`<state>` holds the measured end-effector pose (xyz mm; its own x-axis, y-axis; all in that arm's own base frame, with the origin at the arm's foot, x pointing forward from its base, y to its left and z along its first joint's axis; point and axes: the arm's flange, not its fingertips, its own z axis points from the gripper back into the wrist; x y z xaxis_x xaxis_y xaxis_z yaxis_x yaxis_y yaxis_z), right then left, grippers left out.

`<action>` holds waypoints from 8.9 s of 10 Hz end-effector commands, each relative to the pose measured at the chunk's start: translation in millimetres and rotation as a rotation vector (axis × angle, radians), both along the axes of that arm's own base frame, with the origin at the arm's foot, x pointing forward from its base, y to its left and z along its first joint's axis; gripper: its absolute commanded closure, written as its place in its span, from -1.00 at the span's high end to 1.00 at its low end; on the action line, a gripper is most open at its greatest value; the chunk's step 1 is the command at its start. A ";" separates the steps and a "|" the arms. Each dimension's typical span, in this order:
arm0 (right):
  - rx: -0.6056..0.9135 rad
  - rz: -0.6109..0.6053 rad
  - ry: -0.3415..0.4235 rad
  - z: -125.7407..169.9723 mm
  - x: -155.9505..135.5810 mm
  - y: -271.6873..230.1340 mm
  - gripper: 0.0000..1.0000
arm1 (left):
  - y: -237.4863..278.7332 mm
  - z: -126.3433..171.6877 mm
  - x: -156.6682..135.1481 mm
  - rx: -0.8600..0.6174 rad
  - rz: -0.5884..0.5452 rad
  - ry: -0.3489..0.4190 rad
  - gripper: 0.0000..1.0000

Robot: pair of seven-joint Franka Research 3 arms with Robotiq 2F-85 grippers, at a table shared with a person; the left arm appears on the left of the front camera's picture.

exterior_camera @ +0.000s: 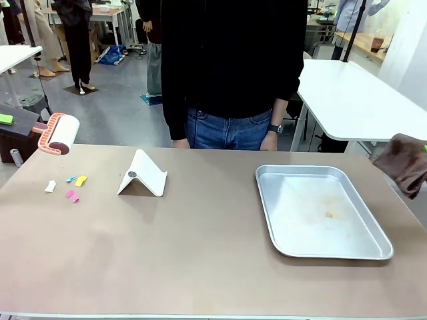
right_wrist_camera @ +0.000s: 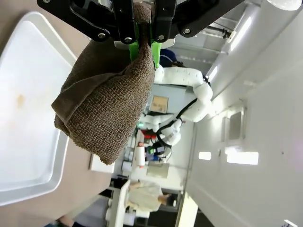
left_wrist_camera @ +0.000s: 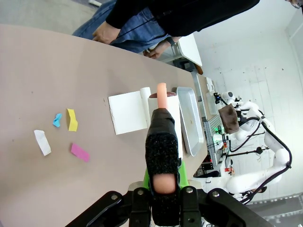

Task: Clean the surface of the table.
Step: If a person points to the right, clean the right side of the table with your right hand, and if they point to the left, clean the left side with your left hand, then clean the area not pointed to by the person.

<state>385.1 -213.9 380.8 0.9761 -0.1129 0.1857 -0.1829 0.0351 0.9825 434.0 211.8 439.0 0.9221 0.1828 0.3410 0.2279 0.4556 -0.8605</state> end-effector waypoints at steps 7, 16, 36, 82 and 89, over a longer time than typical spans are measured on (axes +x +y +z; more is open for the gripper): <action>-0.405 -0.070 -0.068 17.9 9.1 77.1 -0.79 | -0.5 2.0 -0.8 -0.022 -0.001 -0.027 -1.00; -1.321 0.016 -0.094 15.8 59.0 211.9 -0.79 | -0.5 2.0 -0.8 -0.022 -0.001 -0.027 -1.00; -1.204 0.312 -0.100 -65.5 70.3 307.0 -0.79 | -0.5 2.0 -0.8 -0.022 -0.001 -0.027 -1.00; -0.010 -0.014 0.060 23.7 -6.9 24.9 -0.79 | 0.1 -0.6 0.3 -0.001 0.000 0.001 -0.56; -0.010 -0.014 0.060 23.7 -6.9 24.9 -0.79 | 24.4 -17.7 0.6 0.395 -0.019 -0.077 -0.56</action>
<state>379.9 -189.9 401.4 0.9841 -0.1290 0.1222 -0.1168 0.0488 0.9920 437.7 238.9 424.8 0.9069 0.0208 0.4208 0.2790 0.7188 -0.6368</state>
